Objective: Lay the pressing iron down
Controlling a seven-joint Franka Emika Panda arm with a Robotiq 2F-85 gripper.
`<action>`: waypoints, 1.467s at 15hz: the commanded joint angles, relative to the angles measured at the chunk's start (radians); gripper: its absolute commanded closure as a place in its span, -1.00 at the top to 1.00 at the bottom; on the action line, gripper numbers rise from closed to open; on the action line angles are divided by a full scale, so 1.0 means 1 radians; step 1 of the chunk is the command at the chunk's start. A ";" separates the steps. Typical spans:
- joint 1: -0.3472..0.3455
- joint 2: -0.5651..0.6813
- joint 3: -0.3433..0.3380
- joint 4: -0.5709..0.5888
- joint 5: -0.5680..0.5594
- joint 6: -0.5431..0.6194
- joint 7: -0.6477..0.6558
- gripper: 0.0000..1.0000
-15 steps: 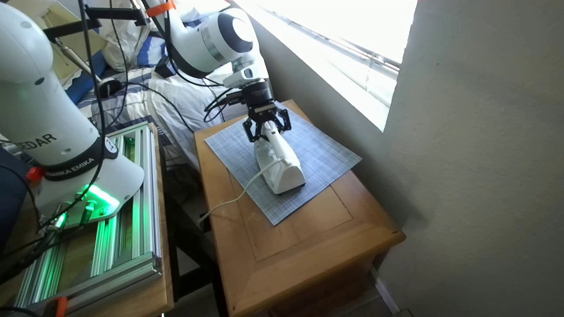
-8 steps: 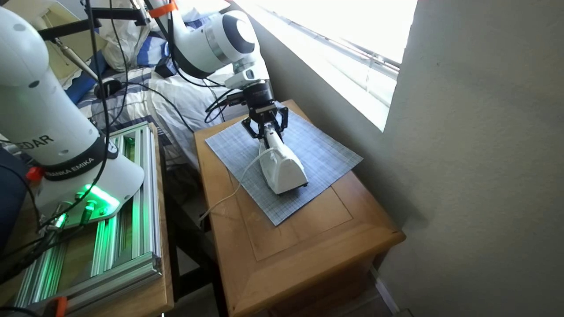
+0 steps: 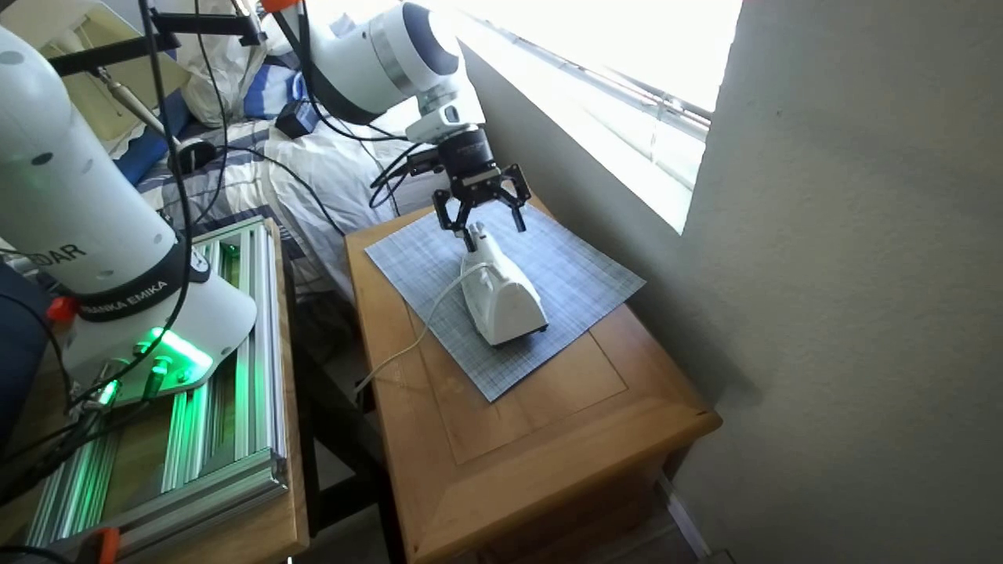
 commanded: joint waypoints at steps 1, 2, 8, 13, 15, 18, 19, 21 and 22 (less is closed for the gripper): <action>-0.146 -0.202 0.131 -0.084 -0.057 -0.076 -0.027 1.00; -0.181 -0.240 0.167 -0.096 -0.049 -0.110 -0.041 1.00; -0.408 -0.476 0.360 -0.204 0.022 -0.154 -0.358 1.00; -0.503 -0.610 0.363 -0.299 0.084 0.005 -0.720 1.00; -0.466 -0.633 0.298 -0.329 0.132 0.059 -0.863 1.00; -0.419 -0.657 0.246 -0.367 0.237 0.098 -1.080 1.00; -0.371 -0.608 0.213 -0.319 0.287 0.098 -1.151 1.00; -0.310 -0.632 0.168 -0.324 0.385 0.070 -1.295 1.00; -0.297 -0.654 0.157 -0.323 0.433 0.042 -1.365 1.00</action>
